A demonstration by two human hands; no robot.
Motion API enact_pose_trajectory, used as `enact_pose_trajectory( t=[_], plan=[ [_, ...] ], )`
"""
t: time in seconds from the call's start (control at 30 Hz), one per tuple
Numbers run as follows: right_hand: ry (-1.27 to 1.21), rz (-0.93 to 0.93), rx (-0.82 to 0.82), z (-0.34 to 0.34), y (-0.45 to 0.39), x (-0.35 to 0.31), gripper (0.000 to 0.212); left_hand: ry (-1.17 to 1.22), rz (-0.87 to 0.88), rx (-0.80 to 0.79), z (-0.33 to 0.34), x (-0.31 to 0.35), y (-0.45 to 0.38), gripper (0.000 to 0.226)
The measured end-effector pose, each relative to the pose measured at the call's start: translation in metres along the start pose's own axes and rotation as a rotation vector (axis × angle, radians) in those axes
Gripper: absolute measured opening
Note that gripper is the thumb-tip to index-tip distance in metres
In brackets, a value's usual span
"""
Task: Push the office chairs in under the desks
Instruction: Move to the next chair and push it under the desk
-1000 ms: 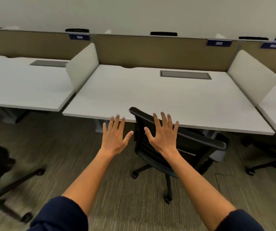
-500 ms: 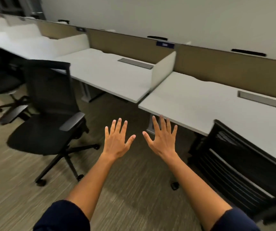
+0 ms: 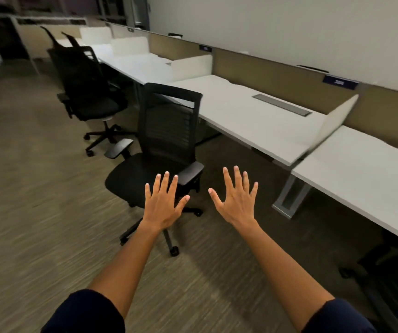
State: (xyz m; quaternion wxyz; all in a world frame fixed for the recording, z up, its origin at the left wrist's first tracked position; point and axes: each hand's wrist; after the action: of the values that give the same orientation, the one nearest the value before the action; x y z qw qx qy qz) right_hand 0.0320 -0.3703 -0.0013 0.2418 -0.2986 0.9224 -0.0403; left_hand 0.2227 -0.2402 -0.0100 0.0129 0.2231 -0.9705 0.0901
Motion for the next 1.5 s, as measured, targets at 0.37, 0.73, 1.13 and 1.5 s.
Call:
enact_pose_trajectory(
  t=[0.37, 0.73, 1.13, 1.5],
  plan=[
    [-0.029, -0.110, -0.048, 0.106, -0.132, -0.108, 0.088, -0.030, -0.111, 0.009, 0.016, -0.152, -0.084, 0.092],
    [-0.056, -0.097, -0.070, 0.196, -0.313, -0.191, 0.083, -0.095, -0.147, -0.002, 0.019, -0.287, -0.241, 0.082],
    [0.023, -0.014, -0.041, 0.259, -0.428, -0.264, 0.084, -0.029, -0.058, -0.024, 0.052, -0.408, -0.366, 0.081],
    [0.053, 0.241, 0.077, 0.291, -0.479, -0.318, 0.085, -0.006, 0.197, -0.042, 0.057, -0.497, -0.478, 0.087]
  ],
)
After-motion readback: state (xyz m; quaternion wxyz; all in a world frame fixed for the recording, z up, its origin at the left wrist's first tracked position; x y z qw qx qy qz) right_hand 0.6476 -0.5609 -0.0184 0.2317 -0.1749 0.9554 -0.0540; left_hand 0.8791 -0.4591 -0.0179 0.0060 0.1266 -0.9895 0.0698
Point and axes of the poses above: each hand's wrist, its own y-axis away from the middle knuckle, its own z-axis out of the palm, x = y × z, and after that the axes turned 10 degrees about -y, right-handed
